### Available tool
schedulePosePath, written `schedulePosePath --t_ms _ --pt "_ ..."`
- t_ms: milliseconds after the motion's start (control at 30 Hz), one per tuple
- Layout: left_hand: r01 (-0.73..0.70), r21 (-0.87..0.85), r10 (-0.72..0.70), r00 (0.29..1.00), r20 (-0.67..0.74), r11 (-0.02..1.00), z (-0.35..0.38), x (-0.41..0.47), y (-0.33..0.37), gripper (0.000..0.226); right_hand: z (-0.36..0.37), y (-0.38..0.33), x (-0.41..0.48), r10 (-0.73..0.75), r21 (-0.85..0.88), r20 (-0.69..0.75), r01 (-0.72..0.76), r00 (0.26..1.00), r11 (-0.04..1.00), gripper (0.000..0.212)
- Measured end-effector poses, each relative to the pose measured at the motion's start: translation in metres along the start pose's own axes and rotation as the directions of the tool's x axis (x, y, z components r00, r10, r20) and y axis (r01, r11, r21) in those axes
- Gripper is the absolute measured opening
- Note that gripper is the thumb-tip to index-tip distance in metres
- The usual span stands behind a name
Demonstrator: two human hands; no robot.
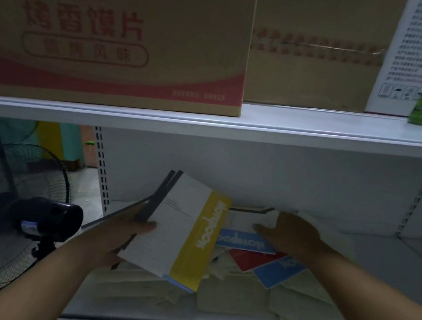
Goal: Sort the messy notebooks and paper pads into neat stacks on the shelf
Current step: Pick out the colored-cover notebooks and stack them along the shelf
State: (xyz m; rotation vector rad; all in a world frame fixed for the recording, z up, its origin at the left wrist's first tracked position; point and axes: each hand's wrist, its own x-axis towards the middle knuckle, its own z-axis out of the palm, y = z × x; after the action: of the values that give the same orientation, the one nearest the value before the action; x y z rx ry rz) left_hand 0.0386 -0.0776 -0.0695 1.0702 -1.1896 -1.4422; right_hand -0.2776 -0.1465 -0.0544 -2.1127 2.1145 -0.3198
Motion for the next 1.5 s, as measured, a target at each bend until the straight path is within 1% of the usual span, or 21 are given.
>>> schedulePosePath --t_ms 67,167,233,300,333,400,433,500,567,633,700,733,800,867,933,1000,1100,1167,1300,1367,1500 --pt "-0.015 -0.03 0.014 0.999 -0.028 0.999 -0.002 0.003 -0.002 0.045 0.009 0.0 -0.005 -0.007 -0.01 0.072 0.008 0.997 1.0 0.087" --pt "-0.046 -0.031 0.045 0.998 -0.049 0.998 -0.002 0.007 -0.003 0.051 0.016 -0.012 -0.005 -0.035 0.048 0.109 0.029 0.993 0.998 0.081" --pt "-0.046 -0.006 0.045 0.996 -0.075 0.999 -0.001 0.012 -0.003 0.043 0.014 -0.012 0.0 0.02 0.212 0.155 -0.053 0.988 0.976 0.063" --pt "-0.04 0.005 0.041 0.994 -0.103 0.999 -0.001 0.016 -0.002 0.029 0.012 -0.006 0.007 0.058 0.39 0.178 -0.124 0.982 0.912 0.061" --pt "-0.026 0.011 0.027 0.993 -0.115 1.0 -0.001 0.016 0.0 0.027 0.011 -0.002 0.01 0.06 0.46 0.149 -0.122 0.987 0.879 0.061" --pt "-0.024 0.036 0.03 0.988 -0.153 0.999 0.001 0.015 0.005 0.024 0.005 0.007 0.014 0.024 0.593 0.039 -0.043 0.999 0.804 0.044" --pt "-0.035 0.039 0.041 0.982 -0.183 0.999 0.0 0.015 0.007 0.024 -0.001 0.015 0.014 0.011 0.664 0.004 -0.011 1.0 0.748 0.035" --pt "-0.046 0.058 0.058 0.973 -0.225 0.997 0.004 0.015 0.013 0.03 -0.021 0.04 0.016 0.02 0.847 0.025 -0.032 0.999 0.53 0.028" --pt "-0.065 0.121 0.093 0.965 -0.244 0.99 0.013 0.015 0.021 0.032 -0.046 0.076 0.013 0.043 0.946 0.074 -0.084 0.996 0.314 0.034" --pt "-0.076 0.188 0.119 0.966 -0.228 0.979 0.029 0.019 0.028 0.032 -0.065 0.111 0.006 0.029 0.972 0.107 -0.11 0.994 0.207 0.049" --pt "-0.061 0.243 0.097 0.985 -0.139 0.968 0.056 0.03 0.03 0.033 -0.072 0.135 -0.003 -0.056 0.972 0.145 -0.132 0.988 0.192 0.072" --pt "-0.049 0.253 0.072 0.994 -0.08 0.966 0.077 0.037 0.028 0.031 -0.073 0.141 -0.008 -0.108 0.968 0.161 -0.136 0.981 0.209 0.069" --pt "-0.041 0.265 0.034 0.999 0.03 0.963 0.131 0.054 0.021 0.029 -0.075 0.151 -0.016 -0.108 0.944 0.163 -0.123 0.981 0.305 0.041" --pt "-0.044 0.24 0.006 0.988 0.156 0.97 0.192 0.066 0.011 0.024 -0.081 0.169 -0.025 0.006 0.881 0.113 -0.103 0.994 0.462 0.028" --pt "-0.019 0.202 -0.042 0.955 0.293 0.979 0.25 0.075 -0.002 0.025 -0.086 0.207 -0.033 0.114 0.803 0.007 -0.074 0.993 0.591 0.027" --pt "-0.008 0.232 -0.076 0.932 0.354 0.973 0.299 0.084 -0.018 0.036 -0.089 0.254 -0.044 0.186 0.764 -0.047 -0.085 0.981 0.639 0.033" --pt "0.035 0.225 -0.122 0.915 0.385 0.974 0.369 0.102 -0.044 0.032 -0.092 0.321 -0.068 0.368 0.717 -0.18 -0.135 0.912 0.684 0.049" --pt "0.07 0.227 -0.163 0.894 0.418 0.971 0.42 0.109 -0.06 0.035 -0.09 0.362 -0.085 0.52 0.782 -0.22 -0.169 0.825 0.6 0.062" --pt "0.114 0.219 -0.209 0.852 0.481 0.969 0.518 0.112 -0.09 0.036 -0.081 0.428 -0.122 0.662 0.989 -0.018 -0.083 0.749 0.121 0.068" --pt "0.181 0.226 -0.278 0.792 0.544 0.957 0.563 0.109 -0.105 0.036 -0.088 0.457 -0.141 0.709 0.997 0.0 -0.052 0.705 0.051 0.072" --pt "0.26 0.241 -0.354 0.689 0.632 0.935 0.635 0.108 -0.122 0.042 -0.107 0.518 -0.166 0.75 0.996 -0.006 -0.061 0.661 0.062 0.08"
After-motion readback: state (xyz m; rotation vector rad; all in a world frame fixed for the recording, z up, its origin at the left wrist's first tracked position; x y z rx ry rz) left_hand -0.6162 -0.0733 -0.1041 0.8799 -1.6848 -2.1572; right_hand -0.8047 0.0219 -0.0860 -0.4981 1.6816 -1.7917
